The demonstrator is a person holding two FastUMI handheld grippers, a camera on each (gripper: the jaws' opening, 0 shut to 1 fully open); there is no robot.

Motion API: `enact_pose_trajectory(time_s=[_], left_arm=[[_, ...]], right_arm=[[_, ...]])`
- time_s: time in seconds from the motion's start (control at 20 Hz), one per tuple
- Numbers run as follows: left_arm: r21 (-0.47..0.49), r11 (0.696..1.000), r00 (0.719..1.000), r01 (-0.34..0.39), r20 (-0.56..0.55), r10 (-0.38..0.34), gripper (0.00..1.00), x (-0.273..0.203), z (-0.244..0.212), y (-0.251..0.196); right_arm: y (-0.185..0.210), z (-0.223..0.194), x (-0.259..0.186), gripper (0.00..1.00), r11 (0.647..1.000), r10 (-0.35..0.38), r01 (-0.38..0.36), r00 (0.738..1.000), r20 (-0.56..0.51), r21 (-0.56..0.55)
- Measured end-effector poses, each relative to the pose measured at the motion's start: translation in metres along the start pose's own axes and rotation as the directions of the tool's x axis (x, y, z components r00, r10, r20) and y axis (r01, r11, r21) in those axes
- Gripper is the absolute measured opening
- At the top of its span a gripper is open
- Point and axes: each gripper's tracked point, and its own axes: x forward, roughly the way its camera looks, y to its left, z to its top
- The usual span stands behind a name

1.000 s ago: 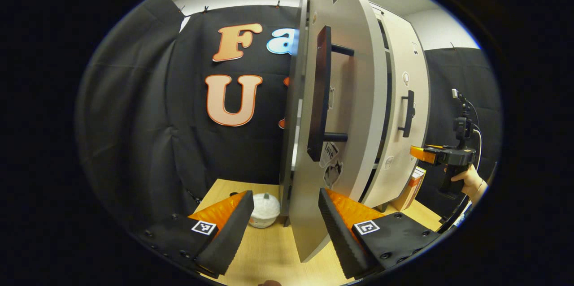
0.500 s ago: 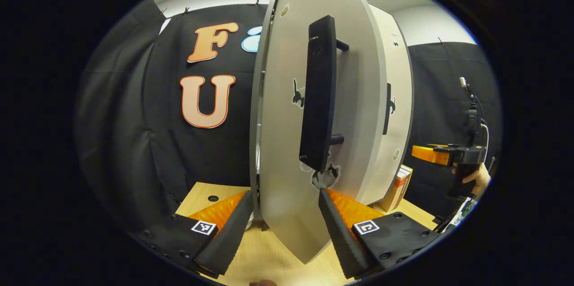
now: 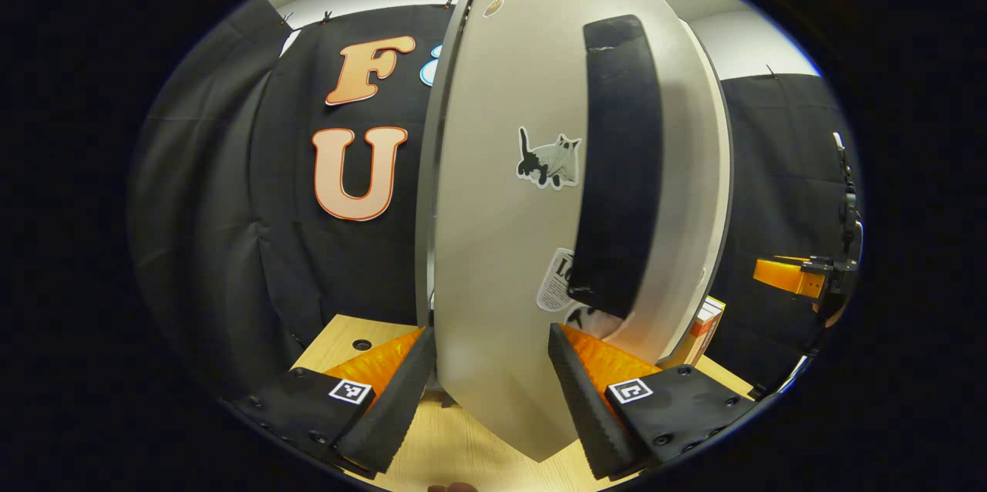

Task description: Grab one shoe with the right hand and put it into the shoe cabinet, grab the other shoe with the left hand and put it into the shoe cabinet; then close the right door with the right hand and the left door with the left hand.

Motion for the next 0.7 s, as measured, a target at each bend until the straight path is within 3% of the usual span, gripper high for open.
enact_pose_trajectory(time_s=[0.2,0.3,0.4,0.7], left_arm=[[-0.020,1.000,1.000,0.021,0.009,-0.021,0.99,0.034,-0.002,-0.019],[0.000,1.000,1.000,-0.002,0.004,0.002,0.94,0.053,-0.002,-0.020],[0.003,1.000,1.000,-0.013,0.003,0.013,0.97,0.068,-0.001,-0.029],[0.007,0.999,0.999,-0.041,0.028,0.041,0.96,0.080,0.002,-0.032]], right_arm=[[-0.017,-0.005,0.002,0.92,1.000,-0.022,0.022,1.000,-0.008,-0.007],[-0.027,-0.007,0.003,0.92,0.999,-0.035,0.035,0.999,-0.013,0.000],[-0.035,-0.006,0.001,0.92,0.999,-0.045,0.045,0.999,-0.012,0.004],[-0.049,-0.006,0.003,0.92,0.997,-0.068,0.068,0.998,-0.002,-0.022]])
